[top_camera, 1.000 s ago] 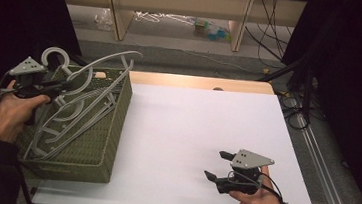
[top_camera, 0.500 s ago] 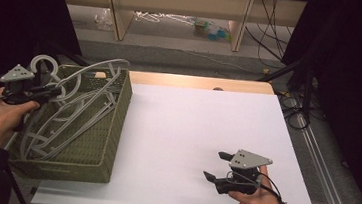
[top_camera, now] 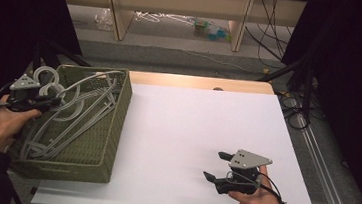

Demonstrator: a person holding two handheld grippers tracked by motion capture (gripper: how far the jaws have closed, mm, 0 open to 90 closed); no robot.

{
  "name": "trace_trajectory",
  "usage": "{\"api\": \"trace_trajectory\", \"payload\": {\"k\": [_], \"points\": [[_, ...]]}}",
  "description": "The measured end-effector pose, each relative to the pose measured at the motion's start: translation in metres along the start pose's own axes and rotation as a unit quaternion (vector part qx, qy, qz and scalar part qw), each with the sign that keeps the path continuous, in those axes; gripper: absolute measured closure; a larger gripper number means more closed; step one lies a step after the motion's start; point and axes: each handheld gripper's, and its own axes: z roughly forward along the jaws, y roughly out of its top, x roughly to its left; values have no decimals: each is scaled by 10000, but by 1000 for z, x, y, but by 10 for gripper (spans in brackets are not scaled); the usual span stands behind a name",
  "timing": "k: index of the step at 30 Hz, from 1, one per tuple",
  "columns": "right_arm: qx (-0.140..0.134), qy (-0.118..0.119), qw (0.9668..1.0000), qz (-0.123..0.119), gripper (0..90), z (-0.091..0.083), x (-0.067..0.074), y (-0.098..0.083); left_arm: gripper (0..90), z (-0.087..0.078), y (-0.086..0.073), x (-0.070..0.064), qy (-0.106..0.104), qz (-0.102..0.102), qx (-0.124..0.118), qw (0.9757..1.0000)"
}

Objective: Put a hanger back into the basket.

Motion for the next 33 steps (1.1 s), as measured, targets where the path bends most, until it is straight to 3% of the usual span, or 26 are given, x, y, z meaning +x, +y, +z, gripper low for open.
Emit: {"api": "trace_trajectory", "payload": {"k": [2,4,7,11,12,14,15,16,20,24,28,33], "points": [[4,-8,10000,0,223,0,0,0,803,1,-1,2,-29,36,3,10000],[5,-10,10000,-9,223,0,0,0,803,0,-1,4,-9,282,272,9992],[8,-7,10000,-42,223,0,0,0,804,2,-2,3,74,253,338,9991],[8,-15,10000,-34,224,0,0,0,802,9,-4,0,-30,352,428,9985],[4,-25,10000,-28,223,0,0,0,802,11,-5,-2,-37,289,373,9989],[3,-23,10000,-18,223,0,0,0,801,14,-5,-4,-83,445,522,9976],[12,-20,10000,-24,223,0,0,0,799,18,-6,-7,-78,297,433,9986],[19,-12,10000,-32,223,0,0,0,798,19,-6,-6,-104,440,598,9972],[9,-14,10000,-45,223,0,0,1,793,29,-9,-11,-49,414,686,9968],[10,-21,10000,-30,222,0,0,1,790,32,-14,-8,85,274,750,9968],[14,5,10000,-52,222,0,0,1,772,34,-21,-6,223,195,969,9949],[22,11,10000,-31,222,0,0,1,716,31,-26,-1,304,24,941,9951]]}}
